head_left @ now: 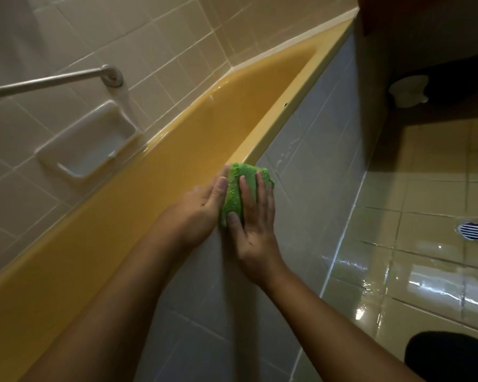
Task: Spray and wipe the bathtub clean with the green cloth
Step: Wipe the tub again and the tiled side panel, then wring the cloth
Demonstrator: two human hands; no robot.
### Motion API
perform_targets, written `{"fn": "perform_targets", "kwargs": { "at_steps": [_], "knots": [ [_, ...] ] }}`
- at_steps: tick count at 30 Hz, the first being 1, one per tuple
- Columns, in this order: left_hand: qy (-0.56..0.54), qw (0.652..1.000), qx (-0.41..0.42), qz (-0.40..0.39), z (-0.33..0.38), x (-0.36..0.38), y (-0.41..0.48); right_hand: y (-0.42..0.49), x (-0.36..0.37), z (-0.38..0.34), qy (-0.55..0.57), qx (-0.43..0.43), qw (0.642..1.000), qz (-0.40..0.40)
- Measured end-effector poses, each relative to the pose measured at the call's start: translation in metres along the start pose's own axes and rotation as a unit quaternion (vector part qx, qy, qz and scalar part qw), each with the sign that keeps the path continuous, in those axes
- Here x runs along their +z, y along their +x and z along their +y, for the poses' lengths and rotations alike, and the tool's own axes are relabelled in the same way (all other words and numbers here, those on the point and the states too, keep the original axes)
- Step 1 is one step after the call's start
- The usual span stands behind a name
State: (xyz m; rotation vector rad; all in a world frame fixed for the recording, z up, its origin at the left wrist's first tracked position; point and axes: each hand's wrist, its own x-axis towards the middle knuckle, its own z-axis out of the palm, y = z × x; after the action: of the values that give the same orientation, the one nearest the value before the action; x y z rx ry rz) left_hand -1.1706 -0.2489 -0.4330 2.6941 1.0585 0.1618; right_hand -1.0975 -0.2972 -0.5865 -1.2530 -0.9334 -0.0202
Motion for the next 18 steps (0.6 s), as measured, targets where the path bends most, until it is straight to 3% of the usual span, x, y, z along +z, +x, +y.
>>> {"fn": "perform_targets", "kwargs": {
  "at_steps": [3,7,11,18],
  "knots": [
    [0.027,1.0,-0.002,-0.012,0.004,0.001,0.007,0.001,0.0,0.032,0.003,0.069,0.996,0.047],
    [0.045,0.999,-0.004,-0.018,0.011,0.002,0.011,-0.025,-0.004,0.089,0.032,0.222,0.972,0.067],
    [0.054,0.998,0.003,-0.02,0.013,0.004,0.018,-0.066,-0.006,0.144,0.049,0.356,0.93,0.079],
    [0.062,0.998,0.023,-0.013,0.011,0.007,0.023,-0.138,0.003,0.229,0.061,0.553,0.826,0.086]
  ]
}}
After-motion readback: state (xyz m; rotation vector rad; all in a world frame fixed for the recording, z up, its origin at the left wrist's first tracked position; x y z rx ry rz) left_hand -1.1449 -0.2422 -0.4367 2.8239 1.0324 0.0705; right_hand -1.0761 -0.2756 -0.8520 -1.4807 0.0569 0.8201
